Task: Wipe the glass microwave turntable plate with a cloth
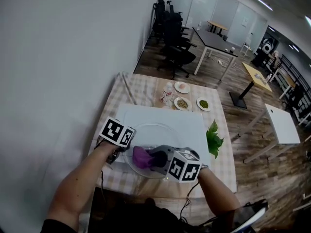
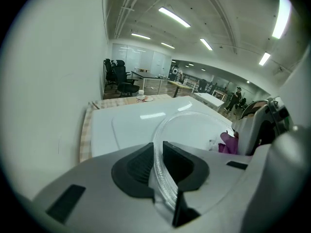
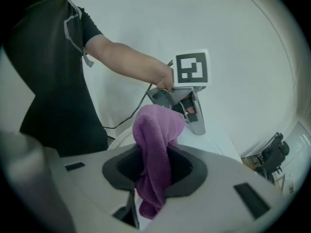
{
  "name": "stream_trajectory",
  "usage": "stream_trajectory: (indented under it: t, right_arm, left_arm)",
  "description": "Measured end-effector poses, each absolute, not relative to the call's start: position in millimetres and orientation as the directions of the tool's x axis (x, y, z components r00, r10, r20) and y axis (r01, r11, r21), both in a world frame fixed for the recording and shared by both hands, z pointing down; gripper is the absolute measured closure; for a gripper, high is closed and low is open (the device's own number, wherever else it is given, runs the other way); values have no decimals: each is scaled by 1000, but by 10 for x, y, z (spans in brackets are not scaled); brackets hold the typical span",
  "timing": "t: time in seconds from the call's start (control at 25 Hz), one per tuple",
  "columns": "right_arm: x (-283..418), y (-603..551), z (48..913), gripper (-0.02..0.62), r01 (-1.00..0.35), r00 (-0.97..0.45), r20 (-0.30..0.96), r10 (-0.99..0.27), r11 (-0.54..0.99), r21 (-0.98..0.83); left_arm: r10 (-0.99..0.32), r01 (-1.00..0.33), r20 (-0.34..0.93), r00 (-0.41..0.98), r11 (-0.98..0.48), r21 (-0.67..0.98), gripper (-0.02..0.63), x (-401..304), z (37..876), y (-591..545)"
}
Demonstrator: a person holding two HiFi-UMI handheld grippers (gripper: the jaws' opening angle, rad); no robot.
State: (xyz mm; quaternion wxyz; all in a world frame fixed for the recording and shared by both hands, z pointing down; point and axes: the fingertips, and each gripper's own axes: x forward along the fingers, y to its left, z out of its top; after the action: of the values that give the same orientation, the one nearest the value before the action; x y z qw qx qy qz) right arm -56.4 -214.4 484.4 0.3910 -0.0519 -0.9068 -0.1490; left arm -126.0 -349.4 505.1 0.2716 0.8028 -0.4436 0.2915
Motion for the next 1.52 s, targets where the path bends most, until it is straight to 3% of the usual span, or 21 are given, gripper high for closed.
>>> stream_trajectory:
  t: [0.32, 0.44, 0.52, 0.6, 0.72, 0.84, 1.0, 1.52]
  right_arm:
    - [-503, -1788, 4844, 474, 362, -658, 742, 132, 919, 158]
    - [-533, -1873, 4751, 474, 357, -680, 715, 164, 925, 128]
    - [-636, -2149, 4625, 474, 251, -741, 662, 114, 961, 116]
    - [-758, -2583, 4528, 474, 62, -788, 615, -16, 993, 105]
    - [-873, -3224, 4532, 476, -235, -767, 596, -239, 968, 86]
    - [-971, -3569, 4632, 476, -390, -731, 593, -338, 920, 43]
    - [-1054, -3733, 4817, 476, -451, -695, 617, -369, 892, 25]
    - [-1015, -3304, 4856, 476, -434, -678, 653, -338, 901, 17]
  left_arm:
    - [-542, -867, 711, 449, -456, 200, 538, -1261, 5076, -3507]
    - [-543, -867, 710, 449, -457, 199, 538, -1256, 5072, -3519]
    - [-545, -867, 709, 446, -458, 193, 538, -1252, 5070, -3518]
    - [-547, -867, 708, 446, -459, 191, 538, -1249, 5069, -3517]
    - [-544, -866, 708, 450, -459, 199, 538, -1243, 5077, -3529]
    - [-545, -867, 708, 449, -458, 197, 539, -1245, 5082, -3529]
    - [-548, -867, 708, 446, -459, 191, 540, -1237, 5088, -3531]
    - [-548, -866, 707, 447, -463, 189, 540, -1266, 5051, -3488]
